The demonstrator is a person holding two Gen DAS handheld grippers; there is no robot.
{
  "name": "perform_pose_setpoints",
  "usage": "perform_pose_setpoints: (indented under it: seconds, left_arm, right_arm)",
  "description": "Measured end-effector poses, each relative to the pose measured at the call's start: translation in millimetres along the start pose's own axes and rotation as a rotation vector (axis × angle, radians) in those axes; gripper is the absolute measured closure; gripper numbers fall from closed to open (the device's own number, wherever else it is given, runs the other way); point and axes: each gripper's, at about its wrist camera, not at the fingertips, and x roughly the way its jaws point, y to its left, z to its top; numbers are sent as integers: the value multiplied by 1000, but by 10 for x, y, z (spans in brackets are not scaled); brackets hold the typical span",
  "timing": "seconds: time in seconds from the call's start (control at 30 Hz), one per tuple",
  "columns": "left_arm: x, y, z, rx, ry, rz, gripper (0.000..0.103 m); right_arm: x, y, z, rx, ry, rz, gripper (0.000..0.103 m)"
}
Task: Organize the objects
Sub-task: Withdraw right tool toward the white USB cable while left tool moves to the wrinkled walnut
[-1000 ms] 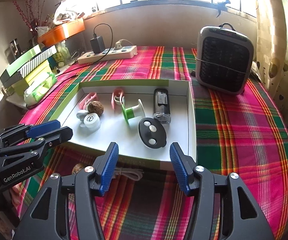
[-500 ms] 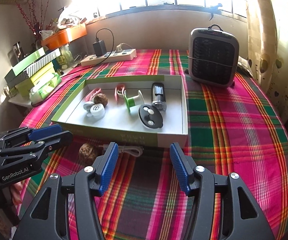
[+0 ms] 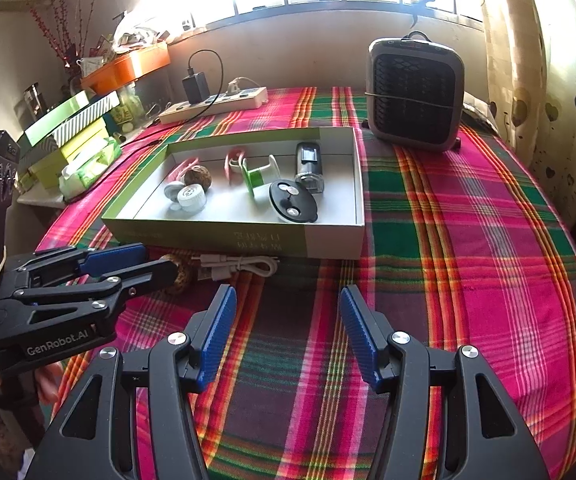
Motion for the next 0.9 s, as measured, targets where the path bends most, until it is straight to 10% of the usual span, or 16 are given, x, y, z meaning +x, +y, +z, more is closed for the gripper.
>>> perform_pose_setpoints:
  seconds: [0.9]
  left_arm:
    - [42,242,-57,-40,9,38,64]
  right_arm:
    - [331,154,141,-56,67,80,47]
